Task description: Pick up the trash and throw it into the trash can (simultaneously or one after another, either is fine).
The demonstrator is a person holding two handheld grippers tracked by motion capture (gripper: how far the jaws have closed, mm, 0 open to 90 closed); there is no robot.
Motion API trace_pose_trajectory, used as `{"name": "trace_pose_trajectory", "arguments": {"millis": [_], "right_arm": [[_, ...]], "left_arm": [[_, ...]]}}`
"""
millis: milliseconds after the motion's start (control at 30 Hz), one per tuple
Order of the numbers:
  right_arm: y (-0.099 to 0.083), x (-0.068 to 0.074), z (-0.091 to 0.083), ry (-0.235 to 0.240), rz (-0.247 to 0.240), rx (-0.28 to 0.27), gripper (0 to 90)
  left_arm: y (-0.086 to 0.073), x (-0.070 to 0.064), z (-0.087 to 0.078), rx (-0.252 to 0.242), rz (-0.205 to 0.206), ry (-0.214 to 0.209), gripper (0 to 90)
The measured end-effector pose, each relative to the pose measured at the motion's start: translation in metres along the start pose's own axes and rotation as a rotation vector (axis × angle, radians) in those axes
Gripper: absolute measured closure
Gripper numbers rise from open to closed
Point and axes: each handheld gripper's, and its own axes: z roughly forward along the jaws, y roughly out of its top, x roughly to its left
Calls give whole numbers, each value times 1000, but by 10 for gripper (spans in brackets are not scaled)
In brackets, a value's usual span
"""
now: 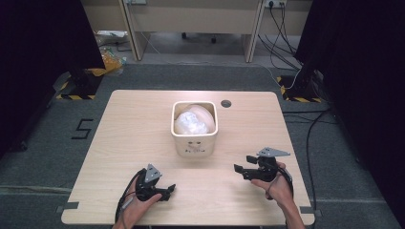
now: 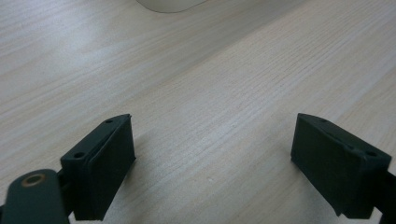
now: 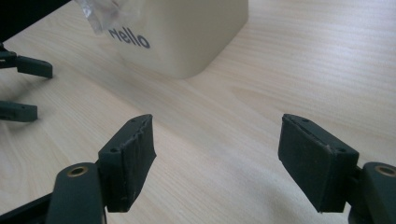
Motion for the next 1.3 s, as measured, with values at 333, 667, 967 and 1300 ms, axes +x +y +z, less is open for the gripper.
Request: {"name": "trace_pose_trajectory", "arguments": {"millis": [333, 667, 967, 1300], "right_arm": [[-14, -1, 0, -26, -13, 26, 260], [-26, 2, -2, -49, -39, 44, 256], [-37, 5, 2, -88, -69, 77, 205], [-43, 8, 3, -90, -98, 91, 156]], "left_arm": [[0, 0, 0, 2, 1, 1, 127], [0, 0, 0, 2, 1, 2, 127], [0, 0, -1, 2, 1, 2, 127], [0, 0, -1, 3, 1, 2, 126]]}}
